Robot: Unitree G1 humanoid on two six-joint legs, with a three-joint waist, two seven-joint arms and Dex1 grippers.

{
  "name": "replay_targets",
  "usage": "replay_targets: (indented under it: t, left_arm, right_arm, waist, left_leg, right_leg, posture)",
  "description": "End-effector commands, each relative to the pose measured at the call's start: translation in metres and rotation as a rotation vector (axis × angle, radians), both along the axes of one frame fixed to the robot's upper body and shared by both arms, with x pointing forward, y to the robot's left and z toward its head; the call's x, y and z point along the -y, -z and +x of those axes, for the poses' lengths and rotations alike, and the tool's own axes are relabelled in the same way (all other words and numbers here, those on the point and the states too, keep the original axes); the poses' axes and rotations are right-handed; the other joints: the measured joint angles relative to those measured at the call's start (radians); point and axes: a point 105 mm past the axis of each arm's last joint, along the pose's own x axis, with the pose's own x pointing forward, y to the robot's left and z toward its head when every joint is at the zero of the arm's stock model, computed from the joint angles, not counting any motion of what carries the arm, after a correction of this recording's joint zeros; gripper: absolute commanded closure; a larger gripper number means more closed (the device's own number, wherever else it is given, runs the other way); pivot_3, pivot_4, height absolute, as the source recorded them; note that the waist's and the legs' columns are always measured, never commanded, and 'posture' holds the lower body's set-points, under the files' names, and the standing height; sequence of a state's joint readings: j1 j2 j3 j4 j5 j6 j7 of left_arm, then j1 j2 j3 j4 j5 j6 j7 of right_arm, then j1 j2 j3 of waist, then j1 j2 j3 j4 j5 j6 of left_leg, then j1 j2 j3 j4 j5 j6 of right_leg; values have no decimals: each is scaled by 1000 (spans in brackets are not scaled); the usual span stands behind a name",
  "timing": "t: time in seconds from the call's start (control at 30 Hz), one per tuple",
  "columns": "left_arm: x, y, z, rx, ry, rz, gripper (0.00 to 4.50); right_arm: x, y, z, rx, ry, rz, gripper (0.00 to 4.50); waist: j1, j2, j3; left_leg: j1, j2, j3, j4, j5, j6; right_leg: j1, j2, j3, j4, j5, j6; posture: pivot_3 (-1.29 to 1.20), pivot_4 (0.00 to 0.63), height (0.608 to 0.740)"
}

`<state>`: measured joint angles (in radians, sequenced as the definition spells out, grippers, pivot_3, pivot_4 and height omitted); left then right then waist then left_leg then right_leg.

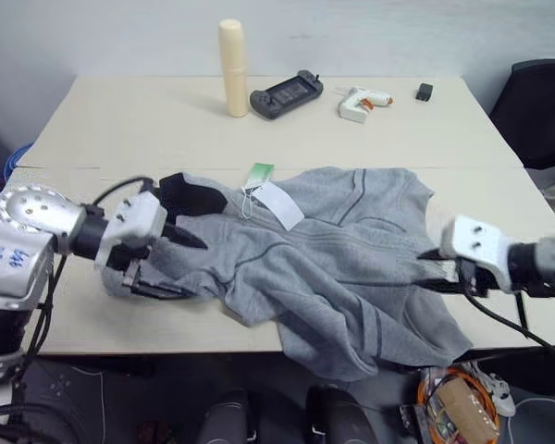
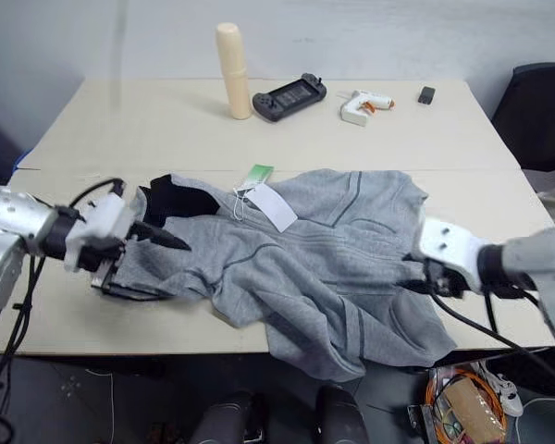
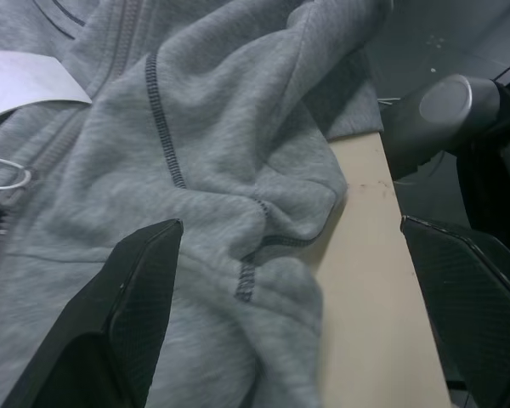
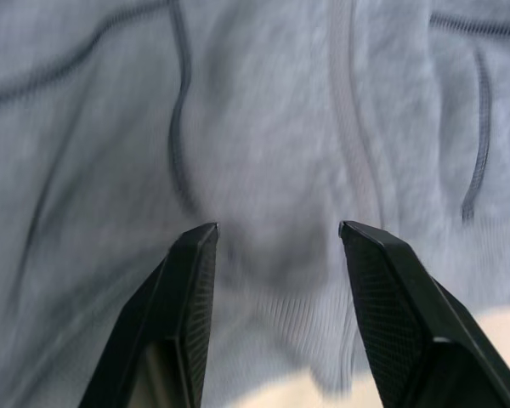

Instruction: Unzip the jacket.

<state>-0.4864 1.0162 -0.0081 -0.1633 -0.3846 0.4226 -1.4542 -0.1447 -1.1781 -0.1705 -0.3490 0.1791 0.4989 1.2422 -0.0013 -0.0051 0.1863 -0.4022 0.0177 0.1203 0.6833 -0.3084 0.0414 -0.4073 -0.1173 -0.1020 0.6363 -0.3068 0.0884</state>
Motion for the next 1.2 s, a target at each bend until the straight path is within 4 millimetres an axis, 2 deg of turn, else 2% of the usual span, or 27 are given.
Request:
replay_targets:
  t: [0.03, 0.2, 0.37, 0.67, 0.77, 0.83, 0.97, 1.1, 1.2]
  left_arm:
    - [-5, 15, 9, 125, -30, 134, 195]
    - [4, 29, 18, 152, -61, 130, 195]
    - [6, 42, 15, 150, -44, 164, 195]
    - [3, 59, 17, 153, -62, 203, 195]
    - [3, 62, 19, 155, -70, 207, 662]
    - [2, 64, 19, 154, -68, 214, 1215]
    - [-3, 67, 17, 153, -61, 236, 2385]
    - [-11, 71, 6, 143, -40, 270, 3585]
    - [-32, 81, -15, 89, -29, 355, 4469]
  right_arm:
    - [11, -11, -3, 83, -56, -107, 2144]
    - [4, 1, -1, 105, -120, -122, 2144]
    - [-19, 12, 6, 135, -196, -92, 2144]
    - [-30, 35, 19, 133, -216, -91, 2144]
    - [-28, 44, 26, 138, -203, -101, 2658]
    - [-25, 50, 25, 118, -211, -113, 3295]
    - [-20, 48, 21, 108, -212, -109, 4500]
    - [-11, 46, 8, 69, -223, -120, 4500]
    - [4, 46, -11, 22, -214, -146, 4500]
  waist:
    - [0, 0, 0]
    - [0, 0, 0]
    - [0, 0, 0]
    - [3, 0, 0]
    - [1, 0, 0]
    - [1, 0, 0]
    - [1, 0, 0]
    - [2, 0, 0]
    - [2, 0, 0]
  left_leg:
    - [0, 0, 0, 0, 0, 0]
    - [-1, 1, 2, 0, 1, 0]
    - [-1, 1, 2, 0, 1, 0]
    - [-1, 0, 1, 0, 1, 0]
    - [-1, 0, 2, 0, 1, 0]
    - [-1, 0, 2, 0, 1, 0]
    - [-1, 0, 2, 0, 1, 0]
    - [-1, 0, 2, 0, 1, 0]
    - [-2, 1, 1, 0, 1, 0]
  right_leg:
    - [0, 0, 0, 0, 0, 0]
    - [-2, 2, 0, 1, 0, 0]
    - [-2, 1, 0, 1, 0, 0]
    - [-1, 1, 0, 1, 0, 0]
    - [-2, 1, 0, 1, 0, 0]
    - [-2, 2, -1, 2, 0, 0]
    - [-2, 2, -2, 2, 0, 0]
    - [-1, 1, -1, 3, 0, 0]
    - [-1, 0, -1, 2, 0, 0]
  posture:
    - [0, 150, 740]
    - [0, 150, 740]
    - [0, 150, 740]
    - [0, 150, 740]
    - [0, 150, 740]
    - [0, 150, 740]
    - [0, 150, 740]
    - [0, 150, 740]
    - [0, 150, 740]
